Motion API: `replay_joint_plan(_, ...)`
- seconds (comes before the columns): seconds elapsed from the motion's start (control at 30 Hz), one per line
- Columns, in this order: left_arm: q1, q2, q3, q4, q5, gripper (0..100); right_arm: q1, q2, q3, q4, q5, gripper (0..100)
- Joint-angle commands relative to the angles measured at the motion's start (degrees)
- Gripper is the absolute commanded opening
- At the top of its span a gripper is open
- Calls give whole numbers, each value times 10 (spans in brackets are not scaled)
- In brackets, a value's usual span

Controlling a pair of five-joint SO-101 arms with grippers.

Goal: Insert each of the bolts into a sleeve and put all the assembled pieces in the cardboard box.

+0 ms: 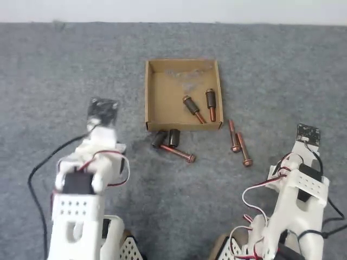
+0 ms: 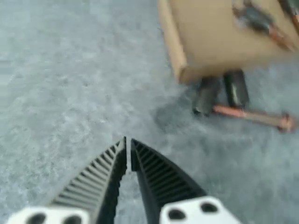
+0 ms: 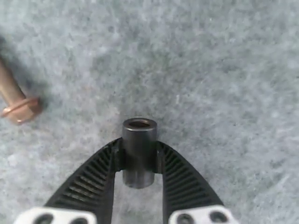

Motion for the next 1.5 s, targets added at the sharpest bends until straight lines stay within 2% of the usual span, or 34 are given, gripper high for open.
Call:
replay_joint_plan(0.0, 48, 116, -84, 3, -113, 9, 7, -20, -4, -11, 7, 6)
replay_joint_plan(0.1, 81, 166, -111, 4, -224, 17, 7, -20, -4, -13, 8, 6)
replay_joint_plan(0.37, 212, 223, -105, 44, -403, 35, -7, -20, -4, -20, 11, 6)
replay_joint_plan(0.67, 307, 271, -120, -29, -421, 51, -5, -20, -4, -22, 12, 6)
replay_joint_plan(0.87, 309, 414, -216, -41, -424, 53, -7, -20, -4, -22, 12, 6)
replay_joint_plan(1.03, 304, 525, -297, -39, -424, 136, -7, -20, -4, -20, 28, 6)
replay_joint_plan(1.47, 292, 692, -402, -67, -434, 148, -7, -20, -4, -22, 32, 6)
